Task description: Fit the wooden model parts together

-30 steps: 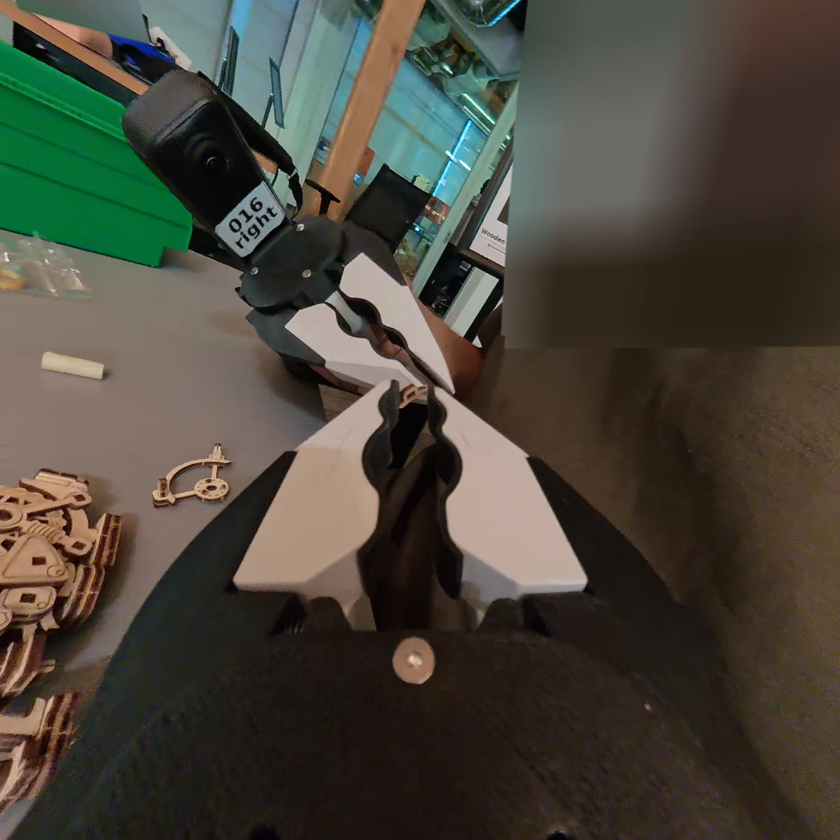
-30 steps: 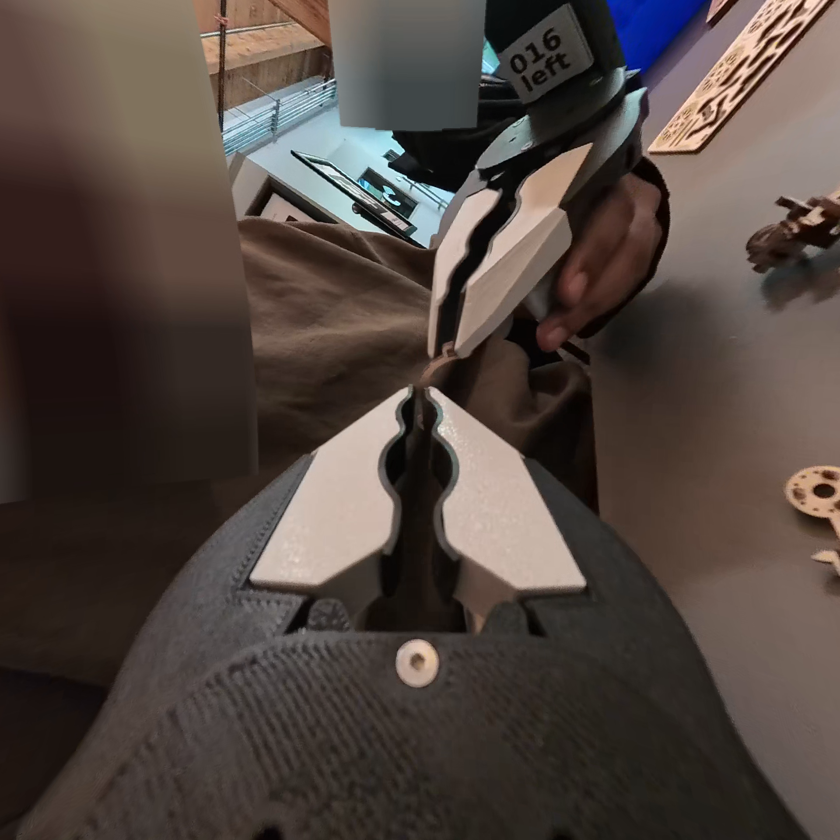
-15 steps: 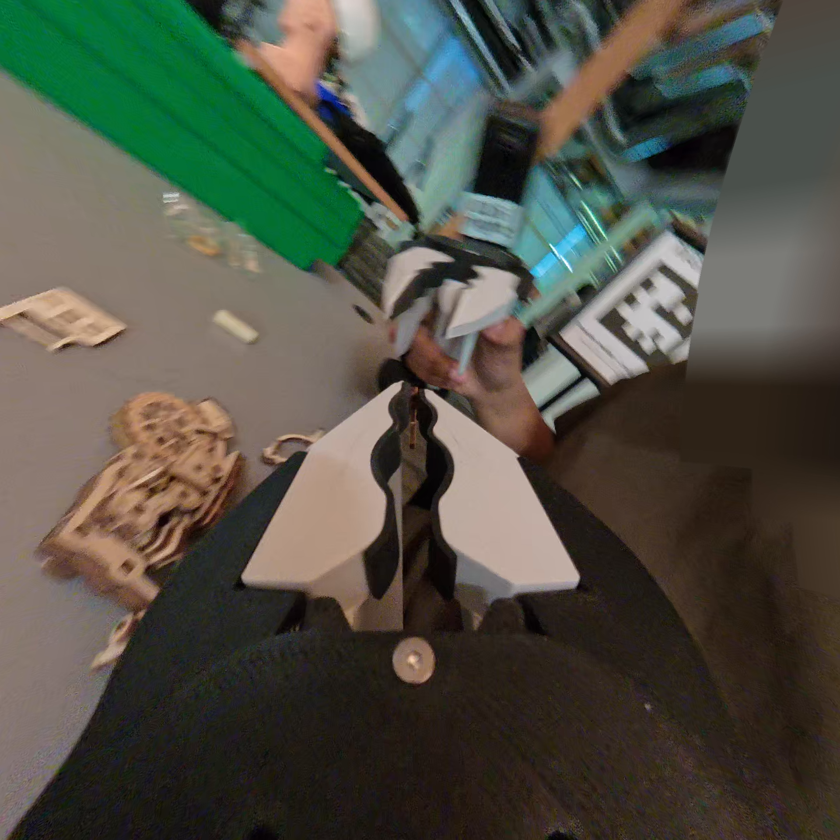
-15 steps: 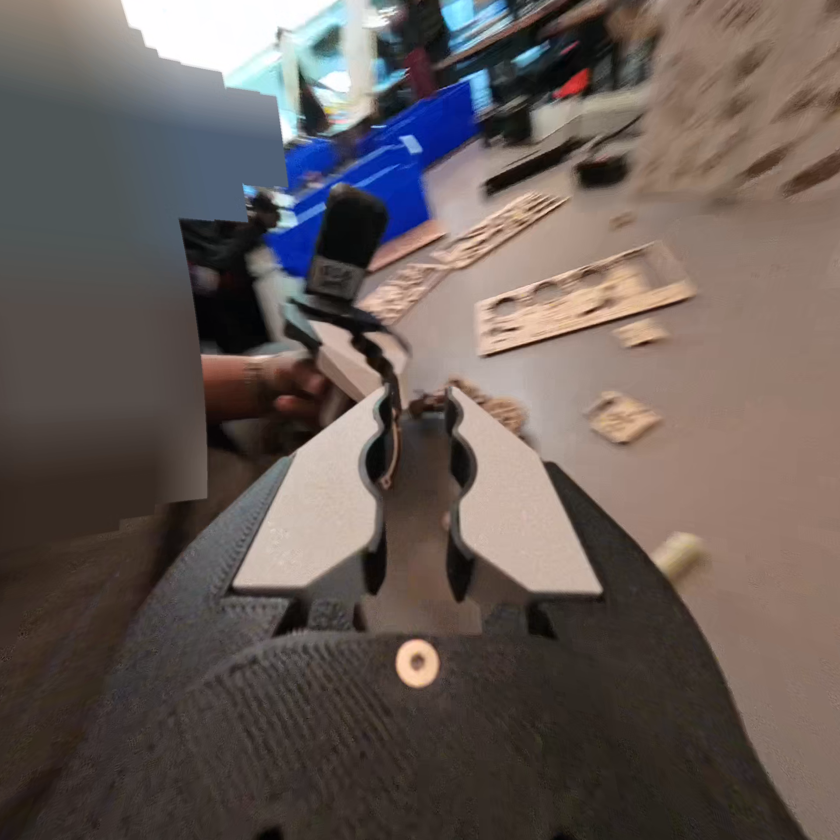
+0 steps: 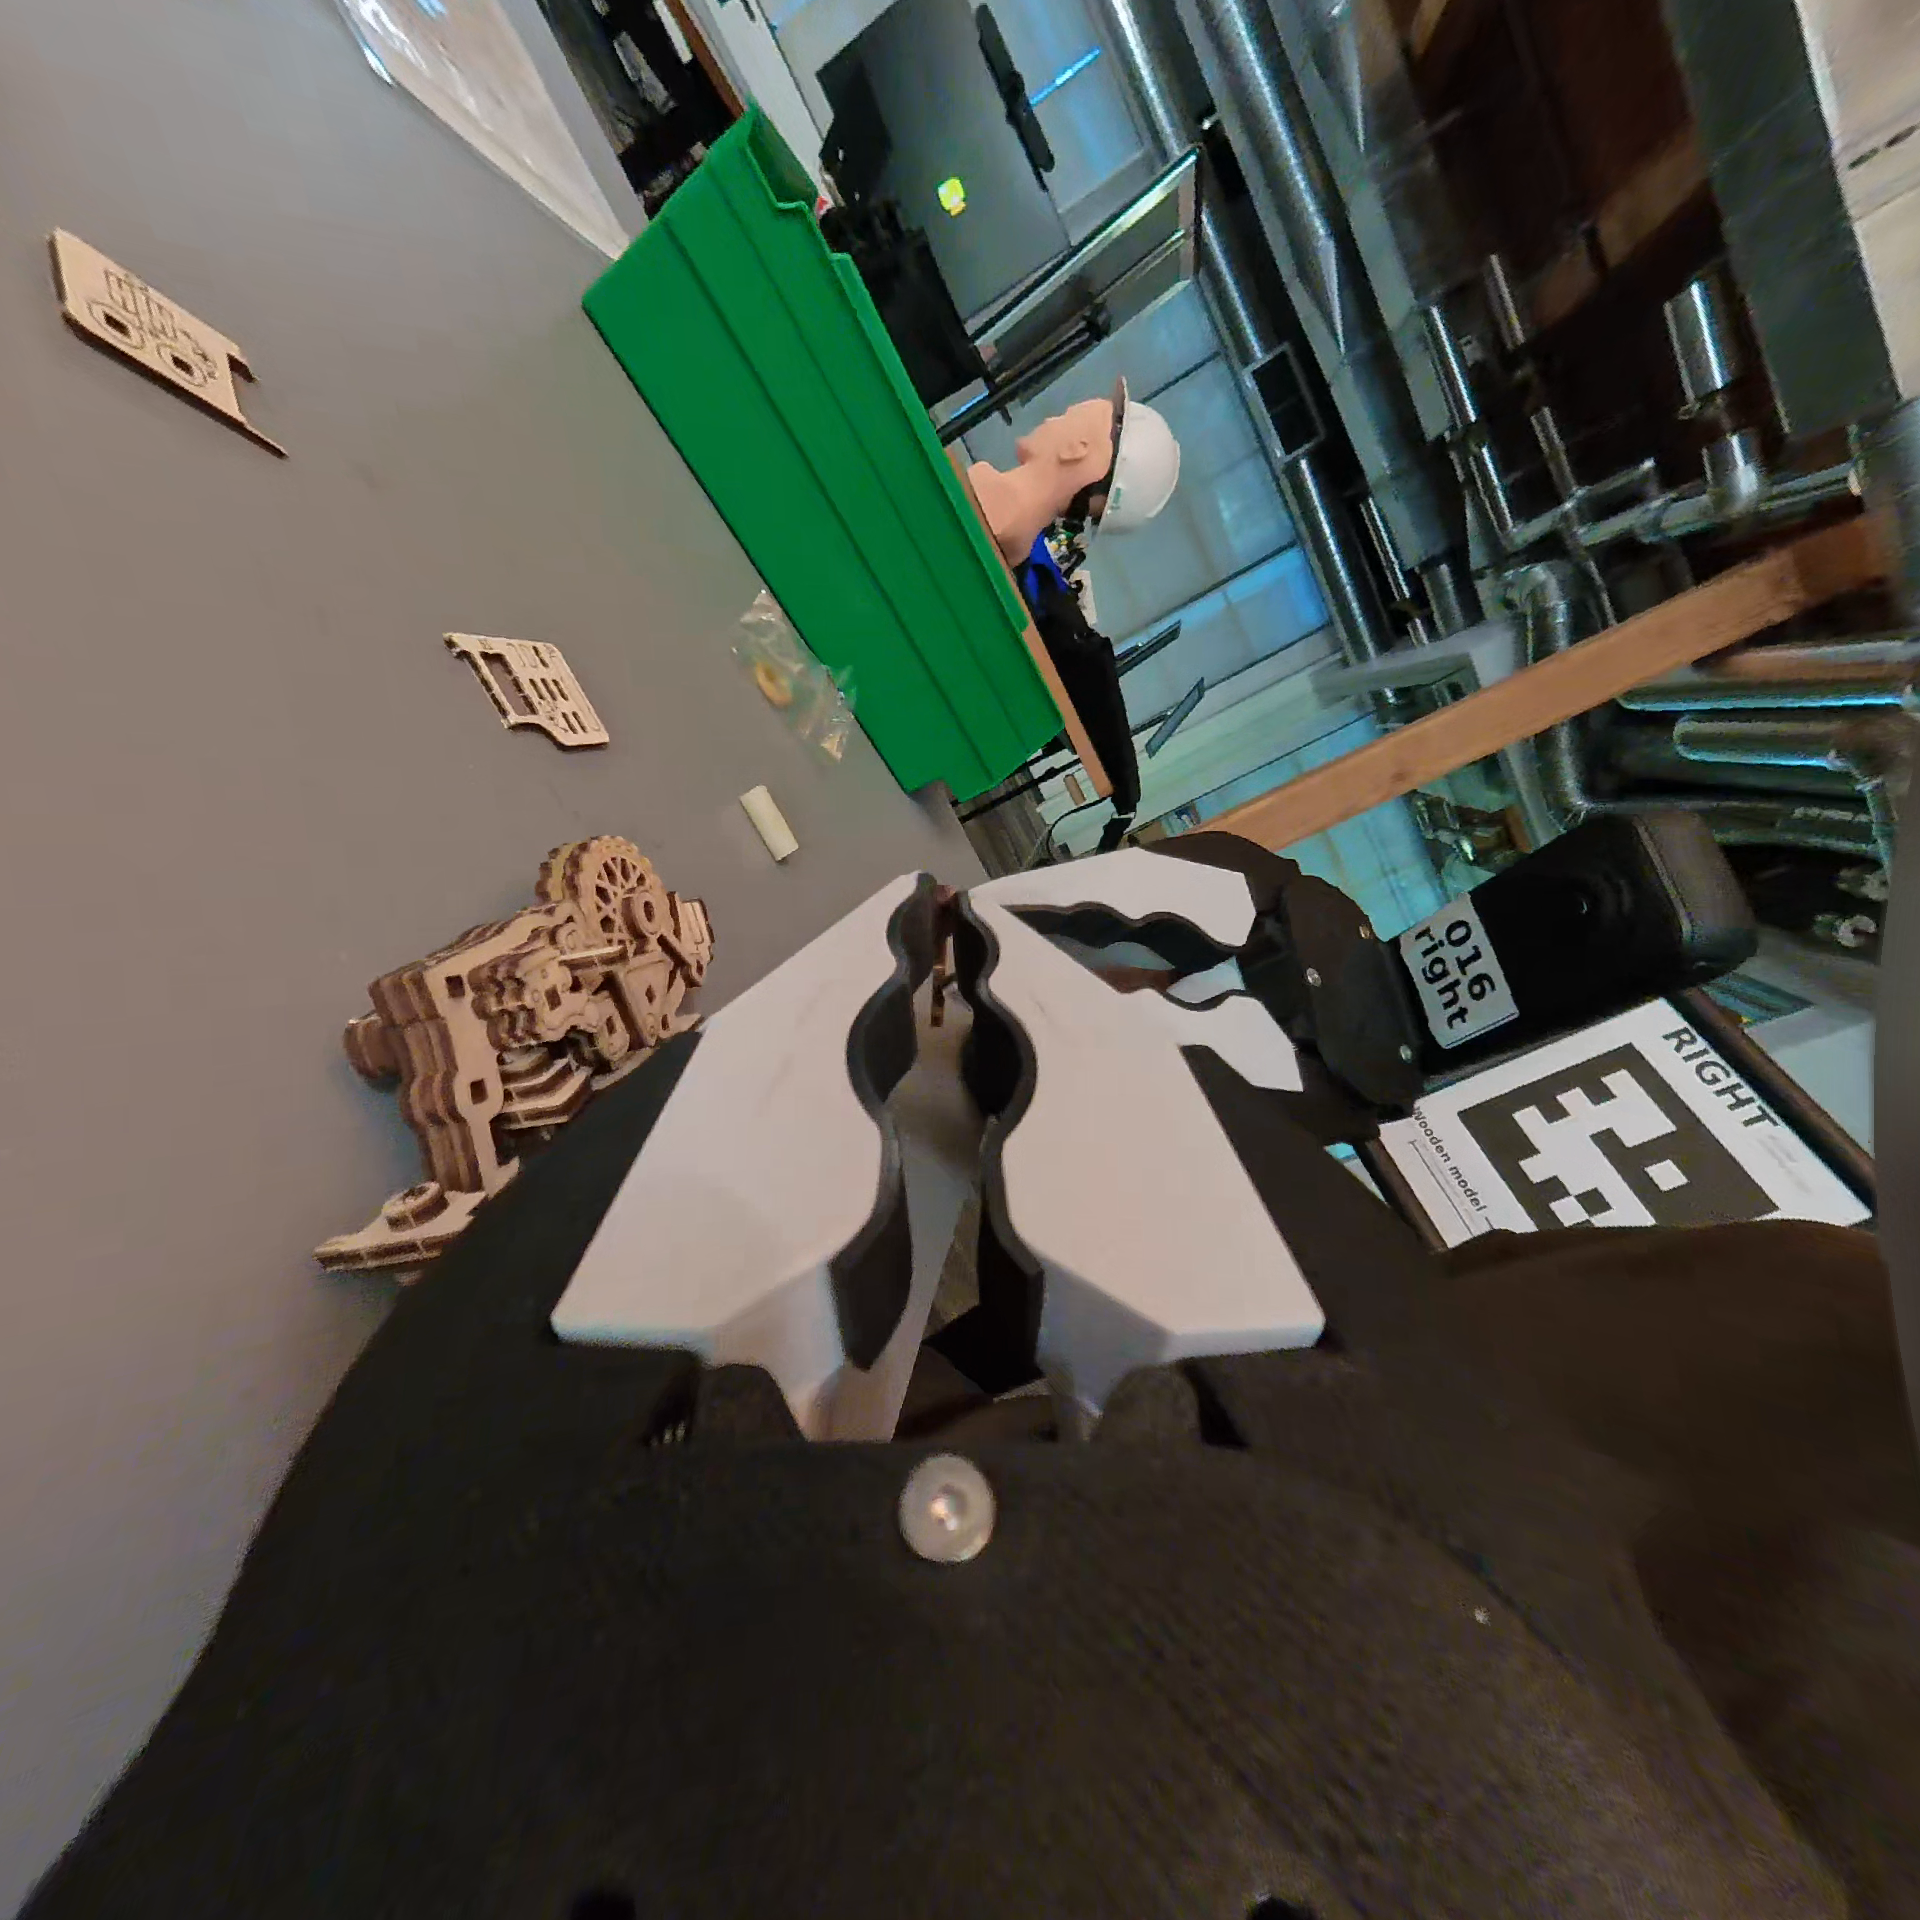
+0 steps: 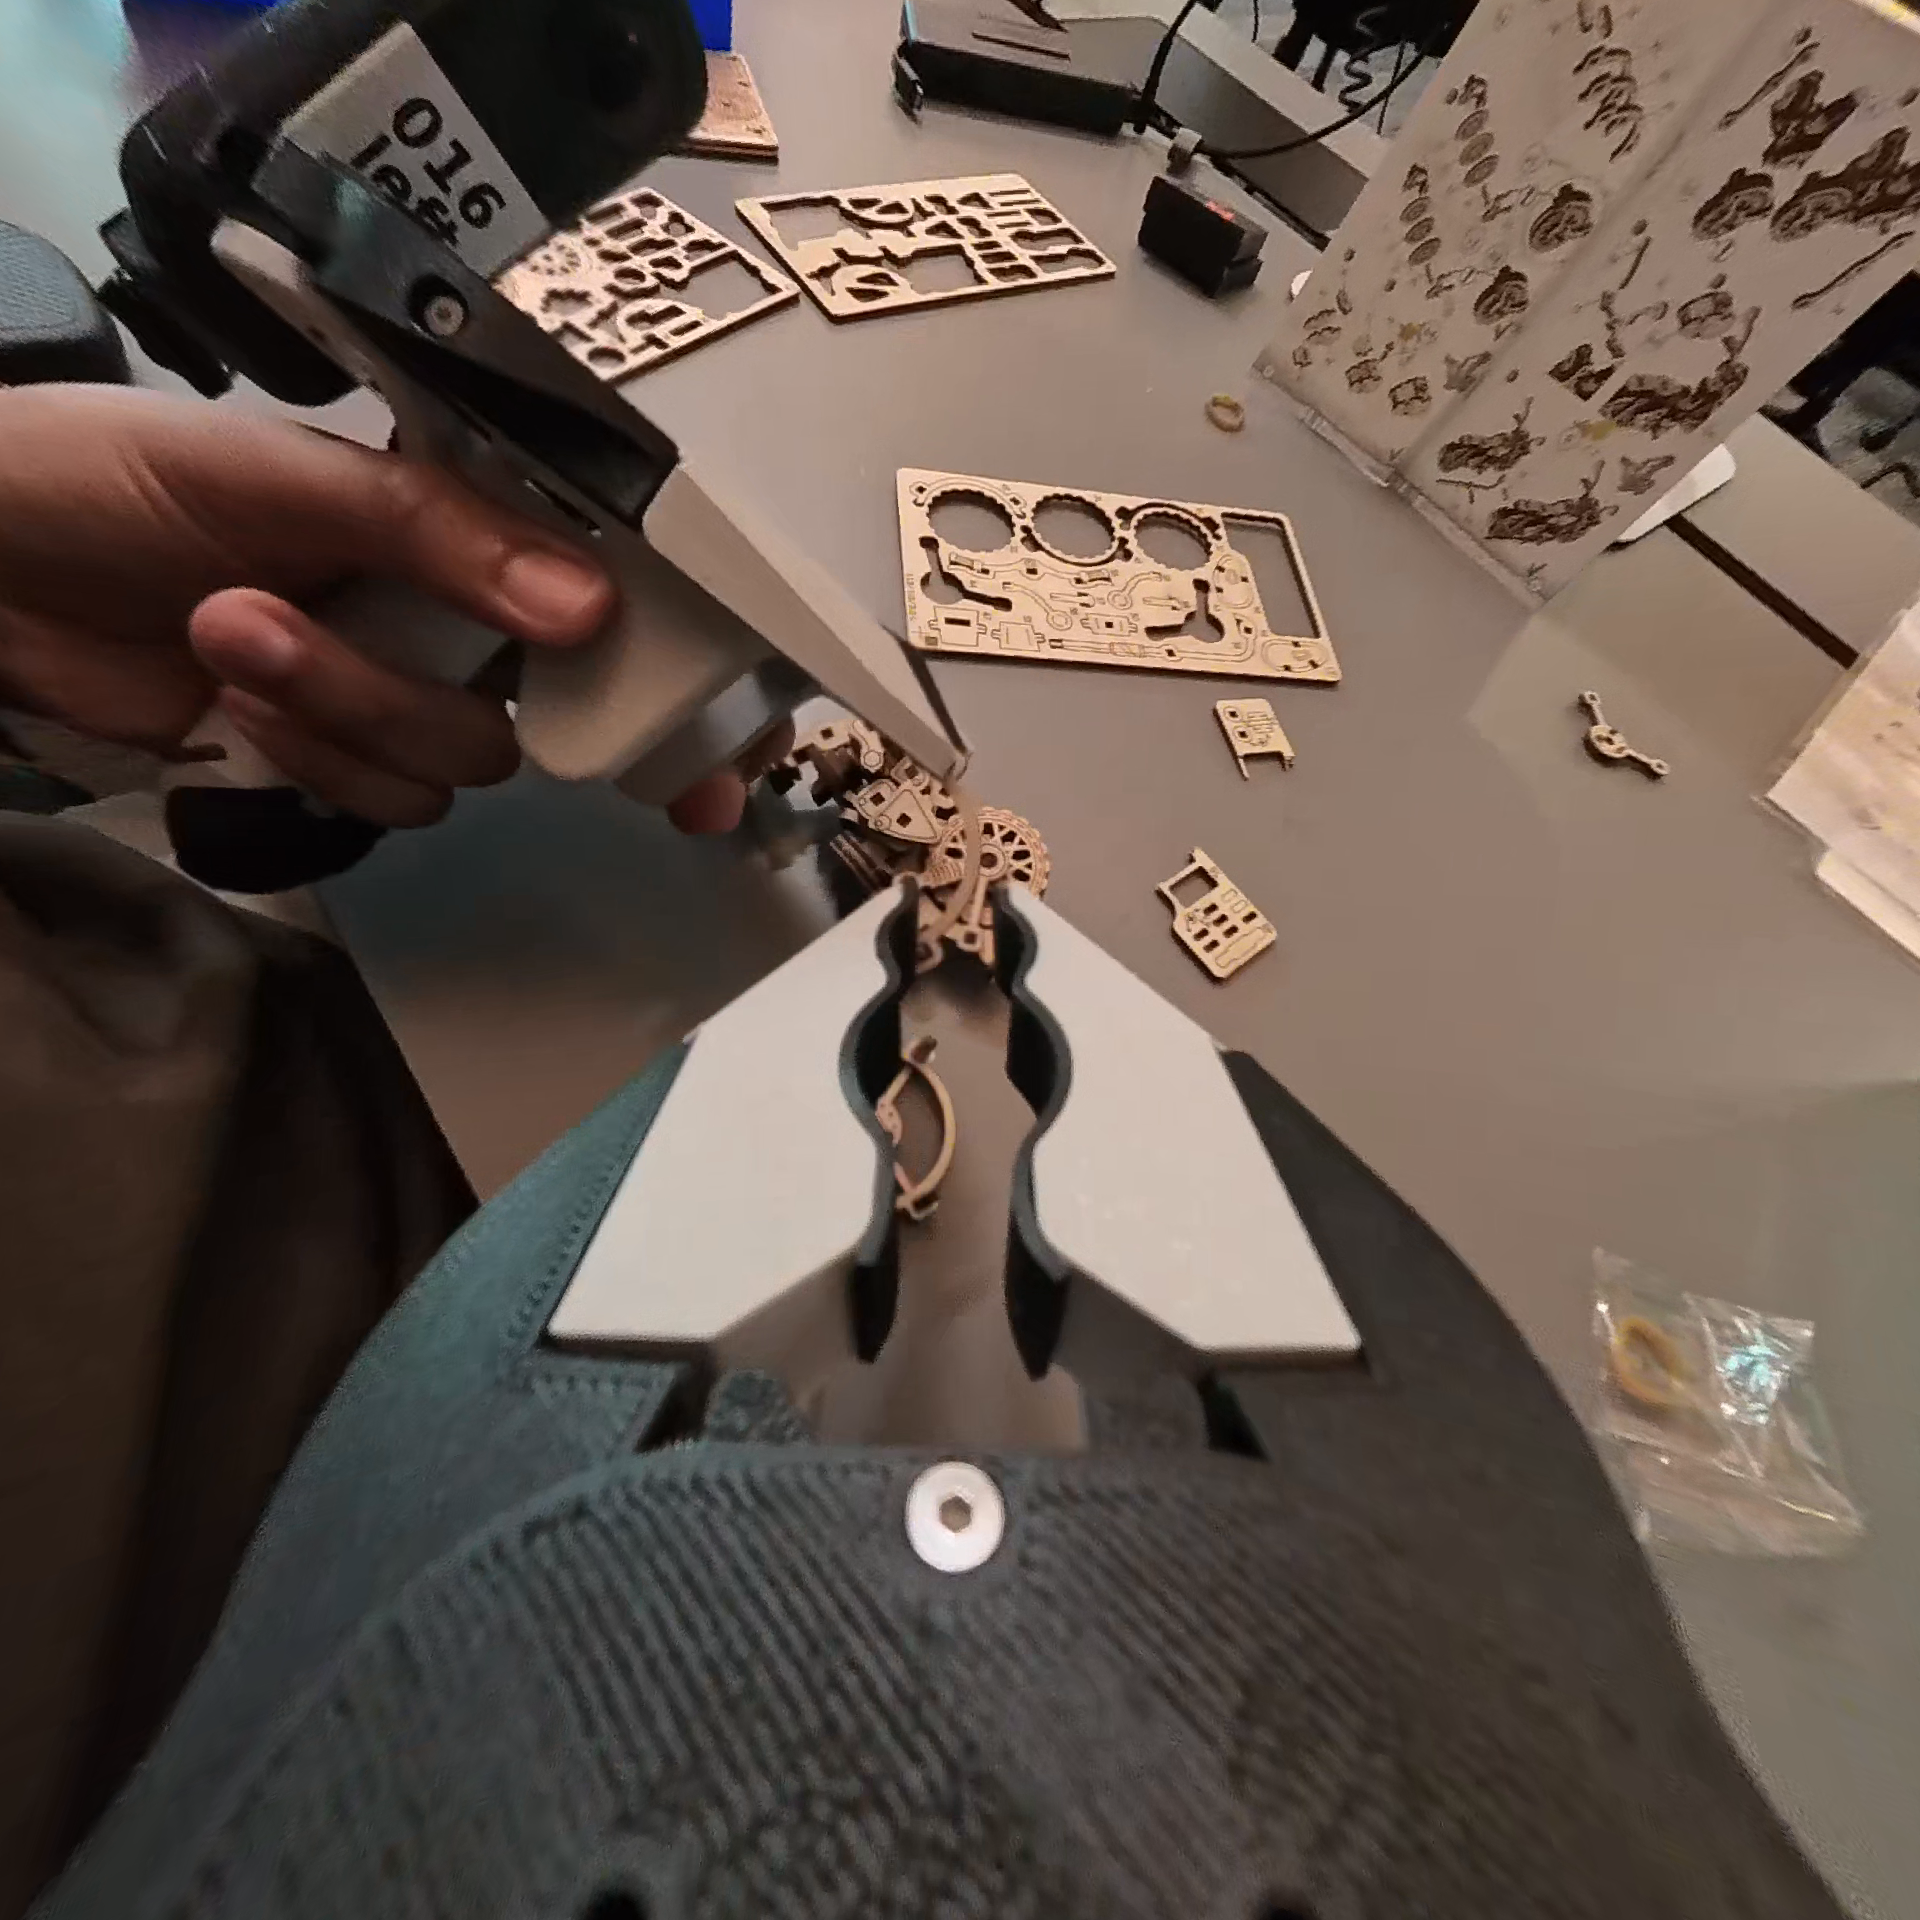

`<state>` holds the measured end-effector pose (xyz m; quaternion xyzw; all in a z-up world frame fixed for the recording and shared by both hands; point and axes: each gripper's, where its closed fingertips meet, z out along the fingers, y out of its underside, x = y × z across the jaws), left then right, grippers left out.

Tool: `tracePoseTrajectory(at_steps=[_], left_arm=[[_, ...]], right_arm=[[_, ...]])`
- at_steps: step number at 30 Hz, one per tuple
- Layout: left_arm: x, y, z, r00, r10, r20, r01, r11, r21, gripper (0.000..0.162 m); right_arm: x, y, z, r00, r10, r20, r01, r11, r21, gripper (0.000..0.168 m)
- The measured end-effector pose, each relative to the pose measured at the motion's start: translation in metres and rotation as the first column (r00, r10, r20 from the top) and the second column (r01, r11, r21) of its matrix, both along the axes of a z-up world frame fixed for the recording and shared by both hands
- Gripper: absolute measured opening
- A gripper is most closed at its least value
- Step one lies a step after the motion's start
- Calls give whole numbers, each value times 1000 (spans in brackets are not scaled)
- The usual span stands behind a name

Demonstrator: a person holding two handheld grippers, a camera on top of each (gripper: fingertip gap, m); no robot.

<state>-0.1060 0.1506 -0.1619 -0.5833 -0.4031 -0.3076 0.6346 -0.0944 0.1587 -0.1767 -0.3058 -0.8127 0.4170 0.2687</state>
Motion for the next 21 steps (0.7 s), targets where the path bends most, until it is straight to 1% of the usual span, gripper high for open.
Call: tracePoseTrajectory(at_steps=[1,6,11,13,15,16,18,21], left_arm=[[1,1,-1,1000,-8,7,8,1000,1,0],[9,6,-5,999,-34,10,34,999,-11,0],[11,7,-4,999,-50,8,50,999,-7,0],[13,8,-5,998,-67,2,67,998,-9,0],[12,7,-5,997,-67,-25,66,998,-21,8],[11,6,-6,996,-67,-55,65,997,-39,10],[13,7,-10,986,-93,-139,78,991,-108,7],[28,13,-29,937,-220,-271,134,943,-303,7]], right_arm=[[0,0,-1,1000,-2,2,2,1000,1,13],[-1,0,0,1000,-4,-14,4,1000,22,2],[2,2,-1,1000,6,-7,-6,999,39,2],[1,8,-1,1000,-9,8,8,999,43,2],[-1,22,-2,998,-48,43,46,998,47,2],[0,28,-6,993,-64,96,61,997,38,2],[3,34,-16,975,-80,206,80,997,5,2],[9,35,-34,943,-75,325,76,997,12,2]])
